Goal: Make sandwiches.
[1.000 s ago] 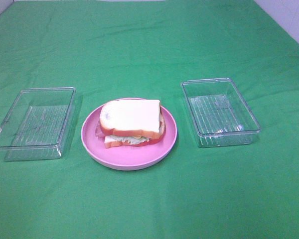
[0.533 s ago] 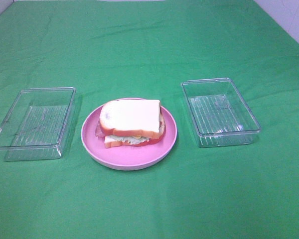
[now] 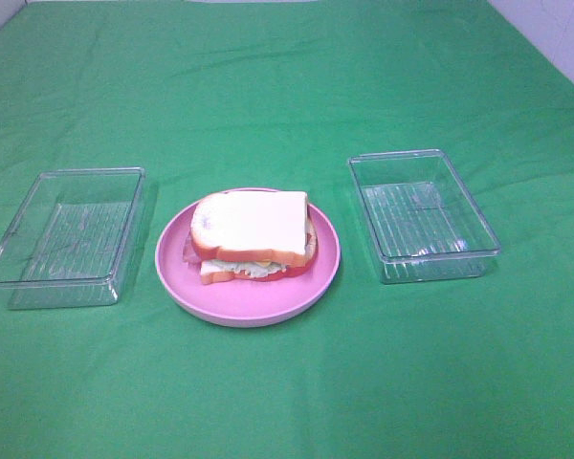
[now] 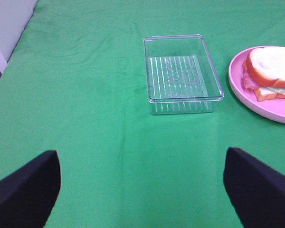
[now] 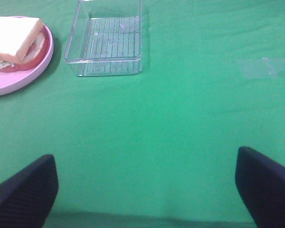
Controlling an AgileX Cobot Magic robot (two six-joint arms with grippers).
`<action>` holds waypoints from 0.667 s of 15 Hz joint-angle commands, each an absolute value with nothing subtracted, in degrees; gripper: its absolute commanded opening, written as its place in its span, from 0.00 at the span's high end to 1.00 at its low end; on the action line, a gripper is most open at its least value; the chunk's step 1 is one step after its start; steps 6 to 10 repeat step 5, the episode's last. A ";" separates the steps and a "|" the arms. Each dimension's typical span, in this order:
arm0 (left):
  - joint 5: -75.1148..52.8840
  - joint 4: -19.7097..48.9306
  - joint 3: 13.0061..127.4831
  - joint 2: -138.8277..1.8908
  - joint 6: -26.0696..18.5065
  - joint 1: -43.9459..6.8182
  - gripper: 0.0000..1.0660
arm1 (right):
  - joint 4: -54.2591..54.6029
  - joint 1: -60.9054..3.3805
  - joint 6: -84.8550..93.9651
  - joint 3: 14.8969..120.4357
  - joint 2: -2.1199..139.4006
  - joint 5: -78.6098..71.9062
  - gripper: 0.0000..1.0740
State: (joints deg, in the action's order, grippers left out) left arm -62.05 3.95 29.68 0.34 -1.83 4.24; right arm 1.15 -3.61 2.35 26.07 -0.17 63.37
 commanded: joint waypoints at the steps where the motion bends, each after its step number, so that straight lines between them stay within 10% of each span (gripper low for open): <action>1: -61.76 4.30 29.51 1.26 -1.43 2.29 0.18 | 1.20 -3.44 2.81 25.90 -1.60 63.08 0.10; 10: -61.76 4.30 29.51 1.26 -1.43 2.29 0.18 | 1.20 -3.44 2.81 25.90 -1.60 63.08 0.10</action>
